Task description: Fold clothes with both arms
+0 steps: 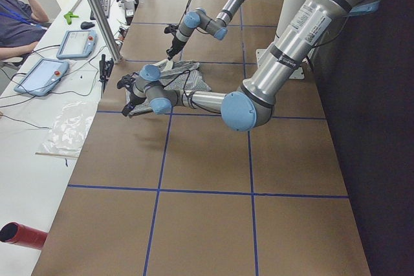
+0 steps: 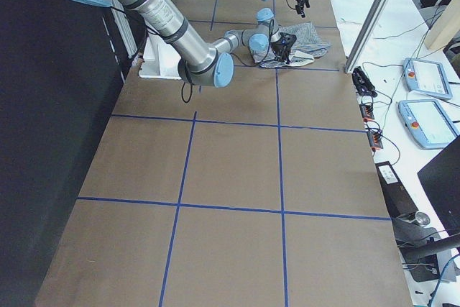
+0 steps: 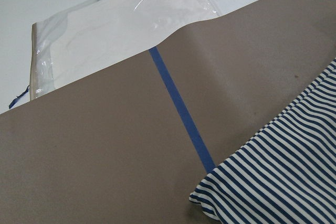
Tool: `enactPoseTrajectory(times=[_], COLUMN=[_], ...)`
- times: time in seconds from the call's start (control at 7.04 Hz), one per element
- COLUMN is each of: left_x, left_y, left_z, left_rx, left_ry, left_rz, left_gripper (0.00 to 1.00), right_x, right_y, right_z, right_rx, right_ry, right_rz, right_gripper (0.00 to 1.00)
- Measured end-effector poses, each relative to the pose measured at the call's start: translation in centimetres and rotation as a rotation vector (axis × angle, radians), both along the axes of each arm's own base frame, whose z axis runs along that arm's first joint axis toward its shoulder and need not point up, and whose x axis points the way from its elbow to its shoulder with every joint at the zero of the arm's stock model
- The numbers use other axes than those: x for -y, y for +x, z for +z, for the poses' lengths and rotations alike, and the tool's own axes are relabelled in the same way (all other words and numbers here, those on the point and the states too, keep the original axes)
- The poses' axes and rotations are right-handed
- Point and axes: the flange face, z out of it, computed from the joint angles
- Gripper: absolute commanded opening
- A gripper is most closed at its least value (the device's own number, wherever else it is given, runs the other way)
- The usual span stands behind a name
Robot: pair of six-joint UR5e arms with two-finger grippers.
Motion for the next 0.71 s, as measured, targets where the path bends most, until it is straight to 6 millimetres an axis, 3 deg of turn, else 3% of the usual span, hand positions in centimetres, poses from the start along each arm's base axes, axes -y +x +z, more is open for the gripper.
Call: enactPoseTrajectory(times=[0.28,0.57,0.71], left_x=[-0.2,-0.3,-0.3], left_y=[-0.1,-0.1,-0.1], left_z=[-0.5,-1.0,-1.2], left_rx=[-0.008,-0.014,-0.016], left_ry=[0.009,0.017,0.02], left_rz=[0.0,0.001,0.001], left_gripper=[1.0,1.0,1.0], right_x=[-3.0,-8.7,-11.4], right_y=[4.3,8.8,10.0], right_z=[1.8,6.0,8.0], right_rx=[0.003,0.008,-0.002], right_ry=[0.001,0.011,0.02], right_rz=[-0.006,-0.028,-0.037], right_gripper=[0.0,0.0,0.0])
